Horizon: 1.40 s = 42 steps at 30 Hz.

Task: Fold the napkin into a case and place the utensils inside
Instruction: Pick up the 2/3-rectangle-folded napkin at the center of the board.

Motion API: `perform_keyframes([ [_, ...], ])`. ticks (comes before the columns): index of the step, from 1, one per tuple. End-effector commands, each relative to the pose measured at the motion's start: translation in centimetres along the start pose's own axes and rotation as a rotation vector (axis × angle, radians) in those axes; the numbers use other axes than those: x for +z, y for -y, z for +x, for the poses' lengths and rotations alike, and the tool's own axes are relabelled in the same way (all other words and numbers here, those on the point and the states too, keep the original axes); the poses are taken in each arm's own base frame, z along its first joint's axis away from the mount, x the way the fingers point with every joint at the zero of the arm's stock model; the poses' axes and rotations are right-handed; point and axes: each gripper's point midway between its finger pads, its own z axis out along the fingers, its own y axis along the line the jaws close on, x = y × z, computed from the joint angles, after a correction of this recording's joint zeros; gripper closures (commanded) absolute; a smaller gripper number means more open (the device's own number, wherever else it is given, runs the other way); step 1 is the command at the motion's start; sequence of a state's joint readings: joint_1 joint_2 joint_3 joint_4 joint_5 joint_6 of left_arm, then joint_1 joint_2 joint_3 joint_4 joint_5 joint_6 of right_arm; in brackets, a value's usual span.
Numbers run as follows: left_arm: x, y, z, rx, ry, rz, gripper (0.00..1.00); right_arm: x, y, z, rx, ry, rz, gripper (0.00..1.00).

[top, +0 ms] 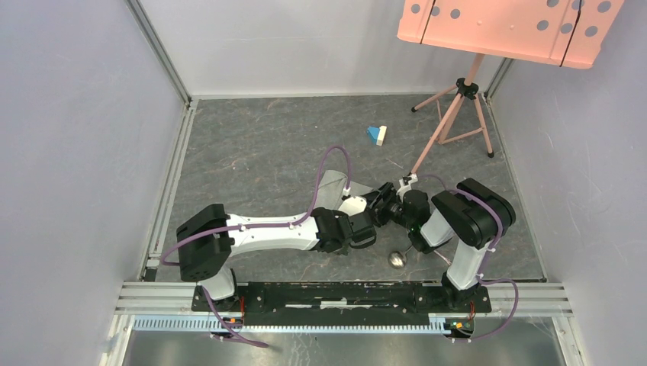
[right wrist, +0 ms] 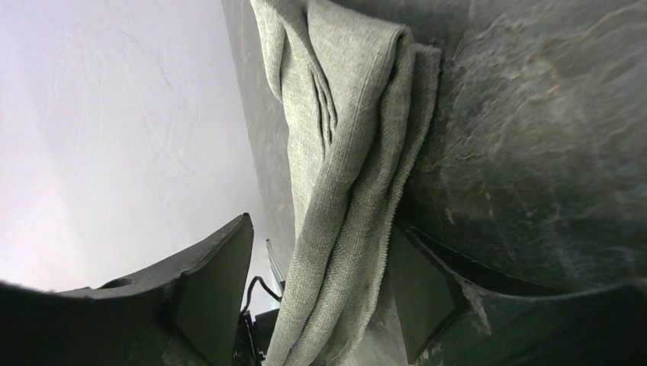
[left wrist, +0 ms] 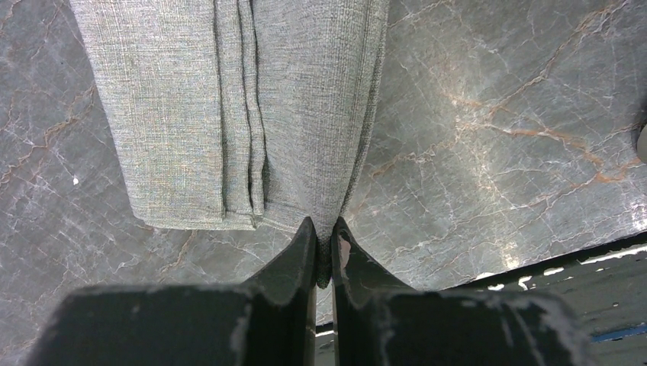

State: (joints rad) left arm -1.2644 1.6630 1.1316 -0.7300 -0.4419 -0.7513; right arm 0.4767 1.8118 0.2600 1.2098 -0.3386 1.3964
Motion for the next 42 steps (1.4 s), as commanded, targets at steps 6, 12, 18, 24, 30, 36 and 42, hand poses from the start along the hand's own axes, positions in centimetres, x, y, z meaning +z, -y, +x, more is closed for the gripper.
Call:
perform_keyframes([
  [6, -0.5, 0.7, -1.1, -0.016, 0.037, 0.043, 0.98, 0.2, -0.2, -2.0, -0.078, 0.049, -0.021, 0.45],
  [12, -0.3, 1.3, -0.8, -0.011, 0.02, 0.062, 0.98, 0.9, 0.5, -2.2, -0.15, 0.029, 0.018, 0.65],
  [18, -0.2, 2.3, -0.7, -0.023, 0.011, 0.11, 0.97, 1.1, 0.4, -2.5, -0.221, 0.025, 0.005, 0.95],
  [24, -2.6, 1.3, -2.8, -0.032, 0.078, 0.172, 0.28, 1.8, -0.1, -2.7, -0.372, -0.039, 0.007, 1.0],
  [30, -3.5, -0.8, -8.5, -0.216, 0.152, 0.388, 0.24, 2.3, 0.1, -3.1, -0.463, -0.088, 0.033, 1.0],
  [36, 1.4, -4.7, -14.9, -0.482, 0.226, 0.517, 0.52, 2.3, 0.1, -3.4, -0.506, -0.102, 0.066, 1.0],
  [42, 7.0, -5.7, -18.0, -0.538, 0.224, 0.507, 0.77, 2.5, -0.4, -4.3, -0.555, -0.096, 0.103, 1.0],
])
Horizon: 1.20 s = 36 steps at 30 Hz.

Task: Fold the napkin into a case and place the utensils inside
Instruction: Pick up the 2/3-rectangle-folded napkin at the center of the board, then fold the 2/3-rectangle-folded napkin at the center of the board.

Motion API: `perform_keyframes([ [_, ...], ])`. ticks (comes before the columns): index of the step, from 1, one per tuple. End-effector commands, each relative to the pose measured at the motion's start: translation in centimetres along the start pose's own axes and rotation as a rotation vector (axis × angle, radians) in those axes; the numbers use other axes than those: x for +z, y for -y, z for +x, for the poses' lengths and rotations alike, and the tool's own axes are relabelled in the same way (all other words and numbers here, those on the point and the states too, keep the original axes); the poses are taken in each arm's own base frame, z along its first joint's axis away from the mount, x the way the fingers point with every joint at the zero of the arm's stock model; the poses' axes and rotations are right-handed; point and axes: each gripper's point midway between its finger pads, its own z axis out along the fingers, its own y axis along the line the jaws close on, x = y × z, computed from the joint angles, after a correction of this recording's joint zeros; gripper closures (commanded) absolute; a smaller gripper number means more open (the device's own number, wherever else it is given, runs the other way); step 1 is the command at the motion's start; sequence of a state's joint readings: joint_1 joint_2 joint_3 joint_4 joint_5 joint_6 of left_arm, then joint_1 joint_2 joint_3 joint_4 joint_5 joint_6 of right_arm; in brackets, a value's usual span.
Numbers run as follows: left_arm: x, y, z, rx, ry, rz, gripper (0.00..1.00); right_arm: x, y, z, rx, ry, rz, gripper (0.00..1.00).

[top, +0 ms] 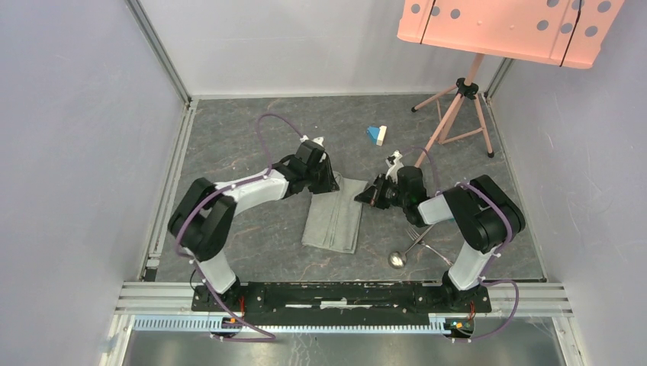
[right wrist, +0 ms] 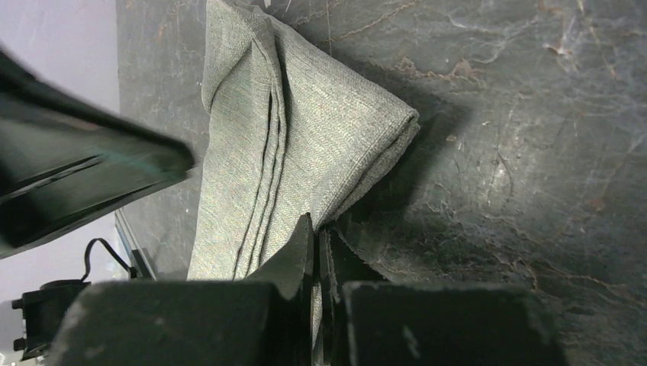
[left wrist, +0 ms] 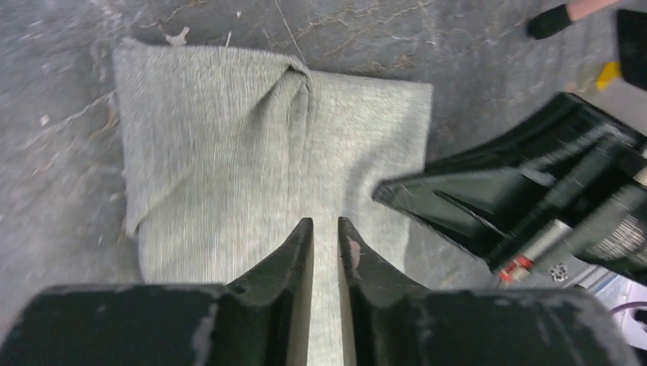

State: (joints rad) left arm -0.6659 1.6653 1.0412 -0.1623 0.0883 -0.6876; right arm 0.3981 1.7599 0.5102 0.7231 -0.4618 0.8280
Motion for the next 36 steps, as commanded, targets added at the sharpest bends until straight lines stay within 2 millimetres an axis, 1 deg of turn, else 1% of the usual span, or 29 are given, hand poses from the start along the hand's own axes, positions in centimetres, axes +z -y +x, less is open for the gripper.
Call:
perform_keyframes([
  [1, 3.0, 2.0, -3.0, -0.023, 0.049, 0.124, 0.79, -0.1, -0.9, -2.2, -0.097, 0.032, 0.015, 1.0],
  [4, 4.6, 0.5, -3.4, -0.066, 0.066, 0.098, 0.83, -0.1, -0.9, -2.6, -0.116, 0.028, 0.037, 1.0],
  [7, 6.1, -0.8, -3.3, -0.086, 0.077, 0.074, 0.85, 0.0, -0.9, -2.9, -0.132, 0.023, 0.056, 0.99],
  [11, 7.6, -2.1, -2.1, -0.109, 0.048, 0.057, 0.9, 0.2, -1.4, -3.6, -0.171, 0.021, 0.096, 1.0],
  [14, 7.9, -2.4, -1.2, -0.126, 0.041, 0.075, 0.92, 0.5, -2.1, -4.2, -0.208, 0.022, 0.145, 1.0],
  [16, 7.7, -2.4, -0.9, -0.127, 0.045, 0.085, 0.93, 0.9, -2.6, -4.4, -0.225, 0.013, 0.185, 0.99],
  [18, 7.5, -2.5, -0.8, -0.119, 0.048, 0.083, 0.94, 1.5, -3.6, -4.6, -0.246, 0.006, 0.226, 1.0],
  [19, 7.4, -2.7, -0.7, -0.114, 0.051, 0.079, 0.95, 1.7, -3.7, -4.6, -0.251, 0.002, 0.259, 0.99],
  [20, 7.3, -2.8, -0.7, -0.113, 0.056, 0.078, 0.95, 2.0, -4.4, -4.8, -0.259, 0.005, 0.275, 0.99],
  [22, 7.2, -3.1, -0.3, -0.113, 0.059, 0.079, 0.95, 2.4, -4.8, -5.2, -0.265, 0.016, 0.338, 0.99],
  [23, 7.1, -3.0, -0.3, -0.113, 0.064, 0.084, 0.95, 2.7, -5.2, -5.0, -0.271, 0.012, 0.36, 0.99],
  [25, 6.9, -3.0, -0.3, -0.11, 0.071, 0.088, 0.95, 3.0, -5.3, -5.1, -0.275, 0.027, 0.424, 1.0],
  [28, 6.4, -2.4, -0.9, -0.1, 0.086, 0.108, 0.95, 3.4, -5.2, -5.2, -0.285, 0.041, 0.511, 0.99],
  [30, 5.7, -1.8, -1.5, -0.088, 0.103, 0.123, 0.95, 3.9, -5.6, -5.1, -0.298, 0.039, 0.538, 0.99],
  [32, 4.9, -1.4, -2.1, -0.078, 0.121, 0.131, 0.94, 4.1, -5.6, -4.8, -0.314, 0.032, 0.565, 0.99],
  [34, 4.0, -1.1, -2.4, -0.064, 0.125, 0.132, 0.9, 4.2, -5.1, -4.7, -0.322, 0.03, 0.594, 1.0],
  [36, 2.9, -0.8, -2.6, -0.05, 0.121, 0.134, 0.84, 4.3, -5.1, -4.8, -0.332, 0.028, 0.598, 1.0],
])
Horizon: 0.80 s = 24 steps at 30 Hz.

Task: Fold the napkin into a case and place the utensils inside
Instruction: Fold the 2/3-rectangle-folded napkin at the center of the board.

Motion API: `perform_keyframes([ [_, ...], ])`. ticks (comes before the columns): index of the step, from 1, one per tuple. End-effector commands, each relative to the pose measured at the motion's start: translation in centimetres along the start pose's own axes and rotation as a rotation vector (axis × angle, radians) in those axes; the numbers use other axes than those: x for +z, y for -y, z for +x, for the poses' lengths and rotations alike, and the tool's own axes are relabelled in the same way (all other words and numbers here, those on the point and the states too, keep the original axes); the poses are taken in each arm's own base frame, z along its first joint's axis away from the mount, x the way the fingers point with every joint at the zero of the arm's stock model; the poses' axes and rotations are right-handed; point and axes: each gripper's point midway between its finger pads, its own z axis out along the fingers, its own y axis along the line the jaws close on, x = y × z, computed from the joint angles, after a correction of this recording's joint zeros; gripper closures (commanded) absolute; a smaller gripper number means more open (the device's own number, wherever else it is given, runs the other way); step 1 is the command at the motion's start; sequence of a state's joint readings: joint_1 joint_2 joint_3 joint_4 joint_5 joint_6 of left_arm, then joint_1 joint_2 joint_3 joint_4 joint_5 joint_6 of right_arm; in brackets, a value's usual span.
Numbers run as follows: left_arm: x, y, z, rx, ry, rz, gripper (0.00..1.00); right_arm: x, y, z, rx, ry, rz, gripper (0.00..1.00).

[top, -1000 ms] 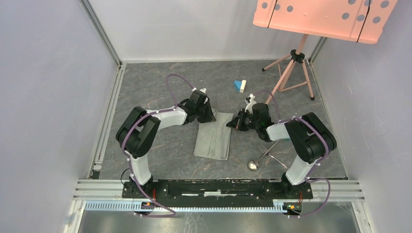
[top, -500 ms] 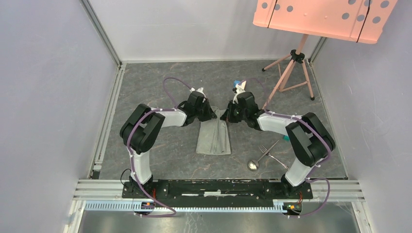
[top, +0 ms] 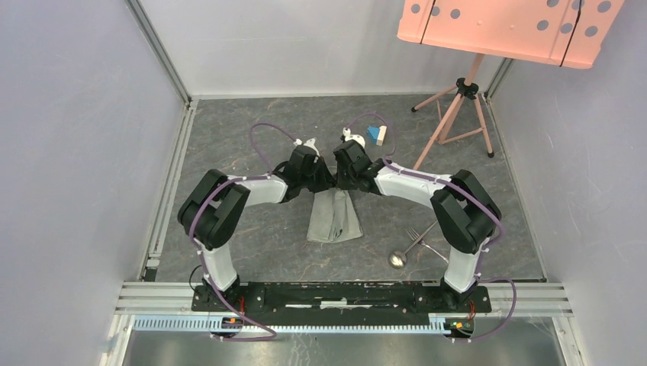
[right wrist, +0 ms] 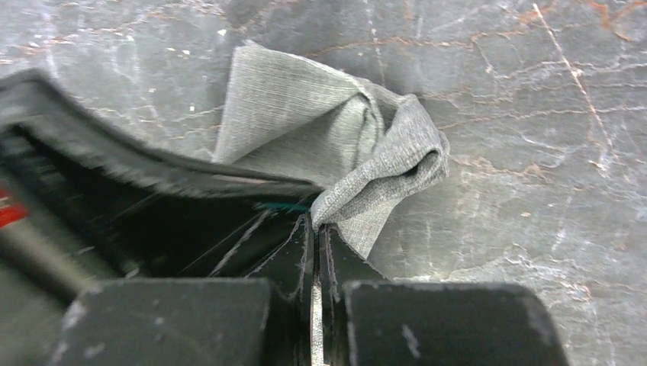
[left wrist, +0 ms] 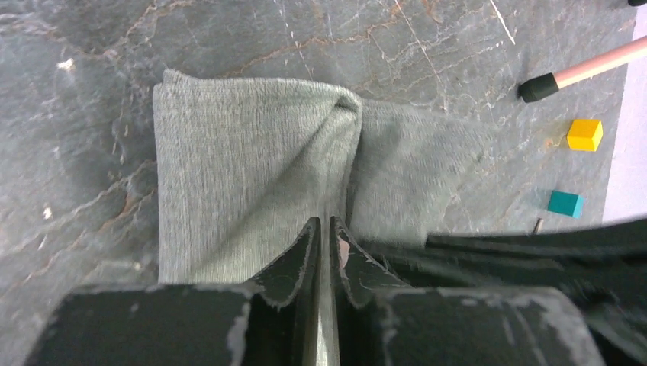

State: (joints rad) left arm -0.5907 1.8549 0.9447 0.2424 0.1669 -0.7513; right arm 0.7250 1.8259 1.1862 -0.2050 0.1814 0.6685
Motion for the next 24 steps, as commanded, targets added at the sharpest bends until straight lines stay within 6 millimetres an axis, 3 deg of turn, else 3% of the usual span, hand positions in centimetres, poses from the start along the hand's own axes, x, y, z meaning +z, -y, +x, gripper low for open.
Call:
perform_keyframes([
  [1, -3.2, 2.5, -2.0, 0.05, 0.046, 0.05, 0.79, -0.1, 1.1, -1.2, -0.014, 0.034, 0.098, 1.0],
  [5, -6.5, 2.7, -2.7, 0.065, 0.075, 0.043, 0.63, -0.3, 1.5, -1.2, -0.06, 0.034, 0.124, 0.99],
  [9, -9.4, -0.6, -2.5, 0.04, 0.118, -0.07, 0.39, -0.4, 1.0, -1.4, -0.109, 0.031, 0.138, 0.99],
  [12, -9.8, -2.5, -1.1, -0.011, 0.121, -0.1, 0.32, -0.4, 0.6, -1.5, -0.135, 0.027, 0.158, 1.0],
  [18, -7.5, -3.8, 1.5, -0.068, 0.045, -0.08, 0.32, -0.2, -0.4, -2.0, -0.155, 0.015, 0.189, 0.99],
  [24, -6.1, -4.3, 2.5, -0.119, 0.057, -0.055, 0.49, 0.0, -0.9, -2.0, -0.183, -0.012, 0.238, 0.99],
])
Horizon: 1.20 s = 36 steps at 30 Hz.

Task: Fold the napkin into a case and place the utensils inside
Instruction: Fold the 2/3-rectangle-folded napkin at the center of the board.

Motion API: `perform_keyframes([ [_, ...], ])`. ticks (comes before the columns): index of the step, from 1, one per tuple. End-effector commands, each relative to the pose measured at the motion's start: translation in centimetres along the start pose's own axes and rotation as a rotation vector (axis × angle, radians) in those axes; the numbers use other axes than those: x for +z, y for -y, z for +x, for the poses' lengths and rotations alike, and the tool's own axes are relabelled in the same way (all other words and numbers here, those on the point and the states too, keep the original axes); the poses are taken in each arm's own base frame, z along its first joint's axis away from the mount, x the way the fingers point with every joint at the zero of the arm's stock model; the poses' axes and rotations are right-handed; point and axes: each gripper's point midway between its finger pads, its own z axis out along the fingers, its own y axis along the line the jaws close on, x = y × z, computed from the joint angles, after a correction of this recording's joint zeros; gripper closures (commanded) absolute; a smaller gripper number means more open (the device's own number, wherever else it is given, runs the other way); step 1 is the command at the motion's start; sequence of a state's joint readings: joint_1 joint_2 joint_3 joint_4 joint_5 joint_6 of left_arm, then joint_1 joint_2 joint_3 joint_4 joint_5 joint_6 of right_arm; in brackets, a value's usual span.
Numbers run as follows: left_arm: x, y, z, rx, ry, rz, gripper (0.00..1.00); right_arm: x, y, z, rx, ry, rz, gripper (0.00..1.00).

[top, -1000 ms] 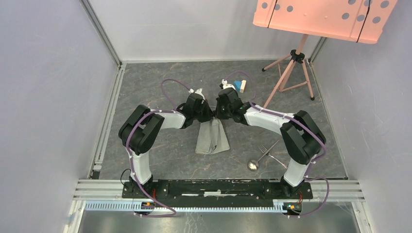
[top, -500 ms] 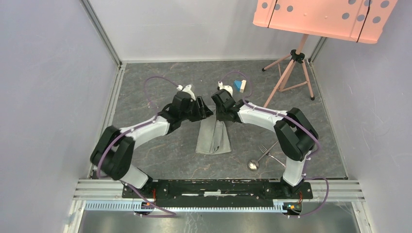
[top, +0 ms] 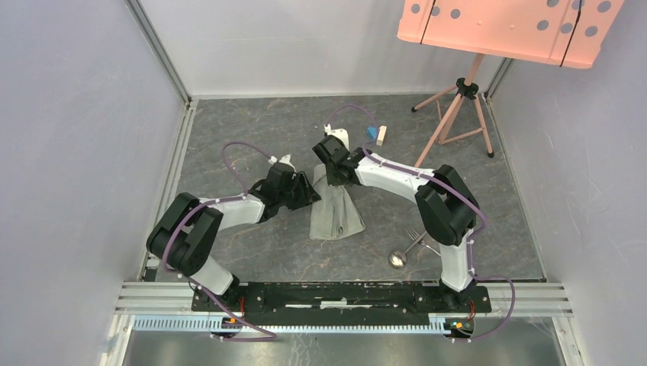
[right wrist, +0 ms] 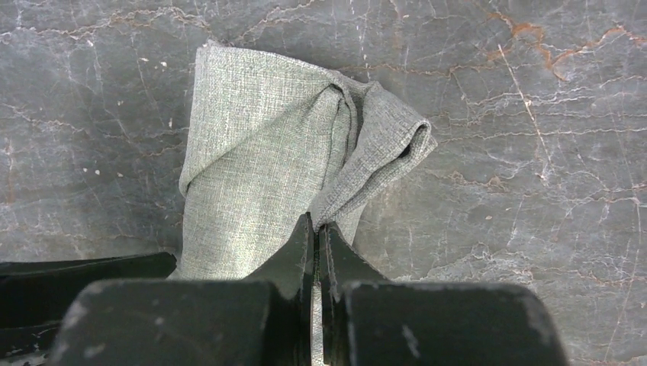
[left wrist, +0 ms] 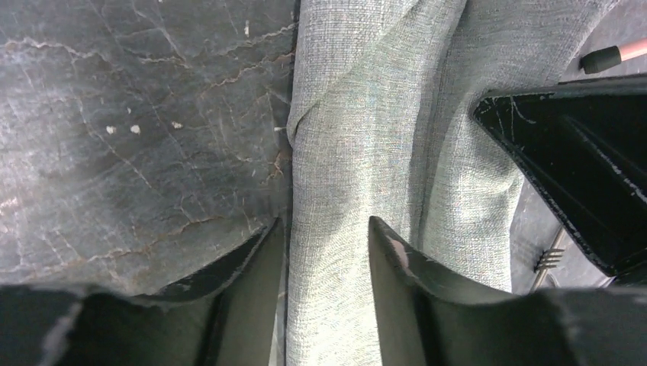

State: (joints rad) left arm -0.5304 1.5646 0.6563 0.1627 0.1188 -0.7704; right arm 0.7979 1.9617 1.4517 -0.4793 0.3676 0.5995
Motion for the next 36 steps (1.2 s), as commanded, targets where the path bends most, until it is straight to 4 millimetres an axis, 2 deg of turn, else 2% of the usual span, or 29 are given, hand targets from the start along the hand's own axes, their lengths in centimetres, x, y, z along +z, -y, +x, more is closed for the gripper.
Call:
perform_keyframes([
  [1, 0.8, 1.0, 0.1, -0.056, 0.035, 0.066, 0.53, -0.5, -0.2, -1.2, -0.021, 0.011, 0.059, 1.0],
  [4, 1.2, 1.4, 0.8, -0.089, 0.035, 0.091, 0.62, -0.6, -0.7, -1.2, -0.025, 0.01, 0.07, 1.0],
  [8, 1.9, 2.3, 1.6, -0.11, 0.035, 0.124, 0.69, -0.4, -1.6, -0.9, -0.007, 0.002, 0.064, 0.99],
  [14, 2.4, 1.4, 2.1, -0.15, 0.07, 0.128, 0.78, 0.5, -3.6, 0.2, 0.053, -0.034, 0.004, 0.99],
  [21, 2.1, 0.6, 2.0, -0.175, 0.116, 0.124, 0.81, 1.4, -6.2, 1.1, 0.2, -0.066, -0.092, 1.0],
  [26, 1.8, 0.4, 2.1, -0.188, 0.134, 0.132, 0.82, 1.7, -6.6, 0.9, 0.3, -0.044, -0.101, 1.0],
  [32, 1.2, 0.1, 2.0, -0.201, 0.153, 0.129, 0.83, 2.6, -6.5, 2.8, 0.415, -0.074, -0.098, 0.99],
  [33, 1.1, 0.1, 2.0, -0.204, 0.153, 0.128, 0.82, 2.7, -6.6, 2.7, 0.422, -0.066, -0.107, 0.98],
  [36, 0.3, 0.1, 2.6, -0.209, 0.116, 0.122, 0.71, 2.6, -6.8, 2.1, 0.39, -0.044, -0.136, 0.92],
])
